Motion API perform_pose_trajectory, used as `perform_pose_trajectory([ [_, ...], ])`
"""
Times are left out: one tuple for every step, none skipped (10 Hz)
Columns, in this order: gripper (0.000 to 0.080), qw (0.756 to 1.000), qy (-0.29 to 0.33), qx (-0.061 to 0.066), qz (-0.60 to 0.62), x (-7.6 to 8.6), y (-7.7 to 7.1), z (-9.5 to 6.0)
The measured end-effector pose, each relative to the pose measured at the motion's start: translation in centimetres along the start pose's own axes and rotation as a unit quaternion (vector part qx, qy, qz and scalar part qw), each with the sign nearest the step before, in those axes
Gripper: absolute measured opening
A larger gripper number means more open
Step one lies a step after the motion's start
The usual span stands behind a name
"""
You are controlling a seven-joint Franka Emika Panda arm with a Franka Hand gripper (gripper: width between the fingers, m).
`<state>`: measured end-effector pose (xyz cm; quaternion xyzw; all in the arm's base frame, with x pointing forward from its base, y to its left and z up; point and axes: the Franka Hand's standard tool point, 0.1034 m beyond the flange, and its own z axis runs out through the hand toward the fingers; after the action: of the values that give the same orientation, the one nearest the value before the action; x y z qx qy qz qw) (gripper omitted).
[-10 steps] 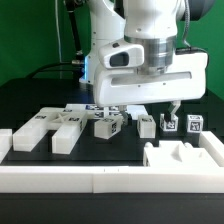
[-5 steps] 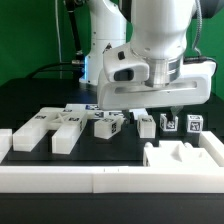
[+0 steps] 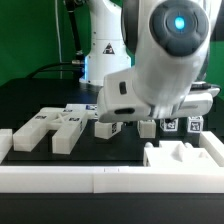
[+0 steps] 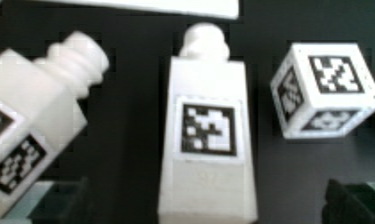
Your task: Assemble chair
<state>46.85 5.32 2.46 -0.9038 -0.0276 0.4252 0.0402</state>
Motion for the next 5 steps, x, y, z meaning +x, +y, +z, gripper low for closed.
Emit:
perform_pose_trajectory([
  [0.0649,1.0,-0.013,0.001,0.001,0.3,0.1,0.3],
  [0.0649,1.0,-0.013,0.0,-0.001,0.5,0.1,0.5],
  [0.0649,1.0,-0.011,0.0,-0.001,0.7,0.1,0.7],
  [0.0649,1.0,-0.011,0.0,-0.001,0.7,0.1,1.0],
  [0.0649,1.0,-0.013,0.0,-0.001,0.7,0.1,1.3],
])
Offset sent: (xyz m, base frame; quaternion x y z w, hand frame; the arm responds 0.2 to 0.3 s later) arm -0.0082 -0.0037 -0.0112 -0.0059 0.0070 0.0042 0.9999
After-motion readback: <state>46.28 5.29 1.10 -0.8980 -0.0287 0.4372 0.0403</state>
